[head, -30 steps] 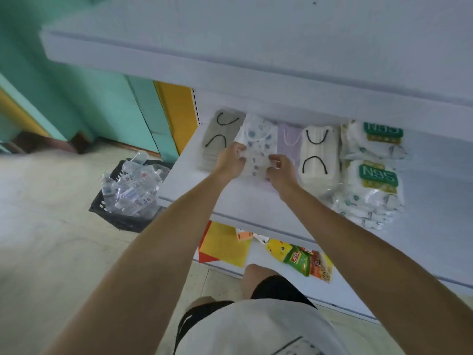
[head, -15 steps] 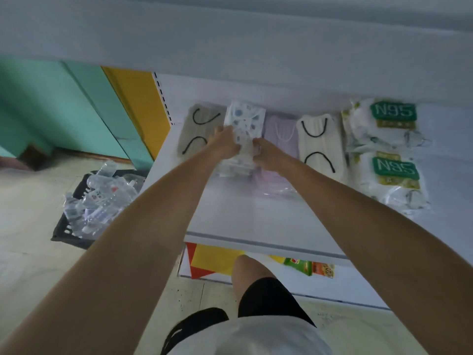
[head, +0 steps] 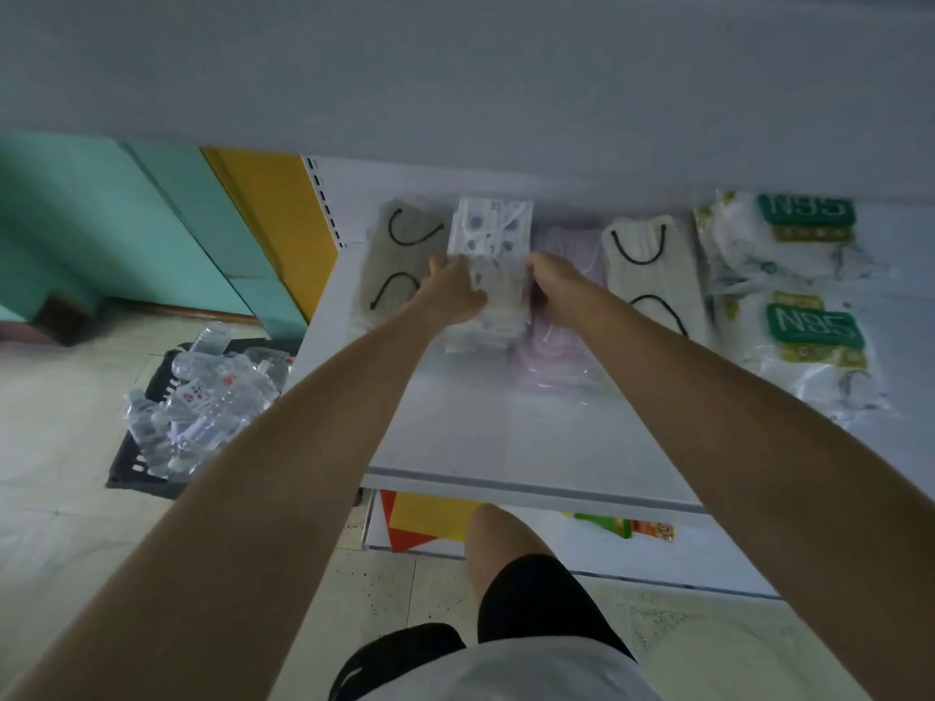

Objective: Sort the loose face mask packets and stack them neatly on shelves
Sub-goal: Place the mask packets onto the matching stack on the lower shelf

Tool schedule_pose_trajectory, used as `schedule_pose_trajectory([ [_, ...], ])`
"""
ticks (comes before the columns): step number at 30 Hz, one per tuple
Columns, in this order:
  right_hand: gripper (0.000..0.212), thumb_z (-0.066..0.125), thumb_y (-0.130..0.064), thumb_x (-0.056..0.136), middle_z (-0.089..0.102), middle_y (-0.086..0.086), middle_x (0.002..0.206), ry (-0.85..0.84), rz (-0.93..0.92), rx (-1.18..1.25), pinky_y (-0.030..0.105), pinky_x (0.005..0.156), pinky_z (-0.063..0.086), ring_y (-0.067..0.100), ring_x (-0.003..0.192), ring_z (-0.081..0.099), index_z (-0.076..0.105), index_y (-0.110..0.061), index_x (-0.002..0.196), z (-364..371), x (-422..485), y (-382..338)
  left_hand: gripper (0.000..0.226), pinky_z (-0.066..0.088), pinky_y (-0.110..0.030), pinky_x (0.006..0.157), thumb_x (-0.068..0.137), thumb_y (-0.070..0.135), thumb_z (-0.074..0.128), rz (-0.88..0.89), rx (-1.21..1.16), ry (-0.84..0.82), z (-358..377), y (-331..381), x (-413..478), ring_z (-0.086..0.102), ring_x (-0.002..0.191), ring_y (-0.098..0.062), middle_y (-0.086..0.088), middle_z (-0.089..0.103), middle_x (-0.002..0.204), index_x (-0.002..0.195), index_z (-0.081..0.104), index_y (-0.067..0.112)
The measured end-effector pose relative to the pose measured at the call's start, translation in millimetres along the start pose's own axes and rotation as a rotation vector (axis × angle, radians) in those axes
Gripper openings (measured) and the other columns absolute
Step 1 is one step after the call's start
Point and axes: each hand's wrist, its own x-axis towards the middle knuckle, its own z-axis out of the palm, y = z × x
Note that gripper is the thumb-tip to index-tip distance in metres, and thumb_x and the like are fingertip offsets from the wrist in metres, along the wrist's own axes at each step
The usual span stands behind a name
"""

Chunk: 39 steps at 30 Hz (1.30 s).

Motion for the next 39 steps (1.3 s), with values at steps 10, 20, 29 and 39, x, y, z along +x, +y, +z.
schedule_pose_trajectory([
  [10,0.026,0.033,-0.01,0.094,0.047,0.007,0.074,0.078,-0.065,-0.224,0.024,0.061,0.035,0.019,0.069,0.047,0.05,-0.006,0.075,-1.5,-0.2,-4.0,0.07,0.044,-0.043,0.099,0.086,0.03,0.059,0.012,-0.078,0.101,-6.7,-3.9,-7.8,0.038,0.129,-0.034,-0.013,0.029,0.146,0.147,0.026,0.021],
  [20,0.061,0.048,-0.036,0.092,0.008,0.01,0.157,0.337,-0.197,-1.125,0.043,0.114,0.01,0.033,0.143,0.005,0.024,-0.023,0.147,-91.3,-54.6,31.5,0.053,0.027,-0.037,0.107,0.092,0.019,0.05,0.198,-0.012,0.296,-18.3,18.0,-56.8,0.02,0.136,-0.031,-0.013,0.026,0.147,0.141,0.032,0.01],
  [29,0.071,0.055,-0.035,0.086,0.004,0.009,0.155,0.261,-0.123,-1.066,0.044,0.114,0.019,0.034,0.141,0.008,0.02,-0.022,0.146,-117.2,-51.5,58.4,0.047,0.032,-0.036,0.106,0.091,0.008,0.048,0.551,0.164,0.073,35.7,66.5,-69.7,0.031,0.133,-0.03,-0.014,0.034,0.145,0.137,0.04,0.002],
  [39,0.049,0.049,-0.022,0.091,0.026,0.013,0.15,0.348,-0.498,-0.884,0.041,0.111,0.026,0.03,0.138,0.025,0.041,-0.013,0.138,-143.0,-62.5,43.7,0.041,0.041,-0.03,0.089,0.097,0.009,0.035,0.174,-0.108,-0.132,88.3,126.2,-24.1,0.05,0.119,-0.033,-0.02,0.047,0.135,0.136,0.037,-0.001],
])
